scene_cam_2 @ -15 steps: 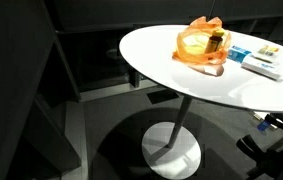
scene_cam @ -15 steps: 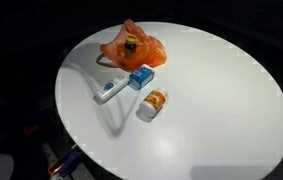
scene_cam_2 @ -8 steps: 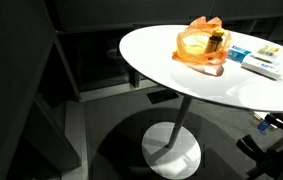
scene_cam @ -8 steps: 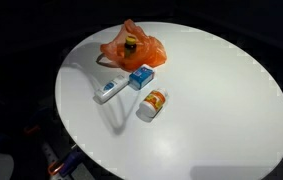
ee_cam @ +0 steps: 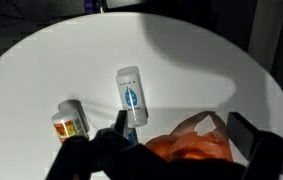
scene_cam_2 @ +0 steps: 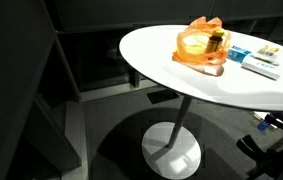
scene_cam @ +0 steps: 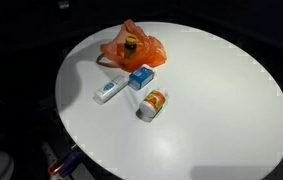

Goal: Move the lotion bottle to the plastic

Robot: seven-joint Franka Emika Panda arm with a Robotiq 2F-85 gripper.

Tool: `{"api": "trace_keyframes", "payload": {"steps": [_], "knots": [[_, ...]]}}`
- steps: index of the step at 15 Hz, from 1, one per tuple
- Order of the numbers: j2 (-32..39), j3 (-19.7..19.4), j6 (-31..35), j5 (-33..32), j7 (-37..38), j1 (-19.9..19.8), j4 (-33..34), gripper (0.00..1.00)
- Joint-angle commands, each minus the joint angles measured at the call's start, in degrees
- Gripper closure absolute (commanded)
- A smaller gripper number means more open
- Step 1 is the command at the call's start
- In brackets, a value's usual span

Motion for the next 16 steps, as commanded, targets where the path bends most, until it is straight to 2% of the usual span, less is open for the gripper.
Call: {"api": "trace_keyframes", "payload": {"steps": [1,7,16], "knots": [[5.68,-1.64,0.41,-0.93,-5.13,0.39,2.02,0.00],[11.81,-3.78,4.74,-3.01,-14.53,0.38,1.33,0.00],[21.38,-3.73,17.04,-7.81,-12.87,-0.49,-1.63,0.00]]}}
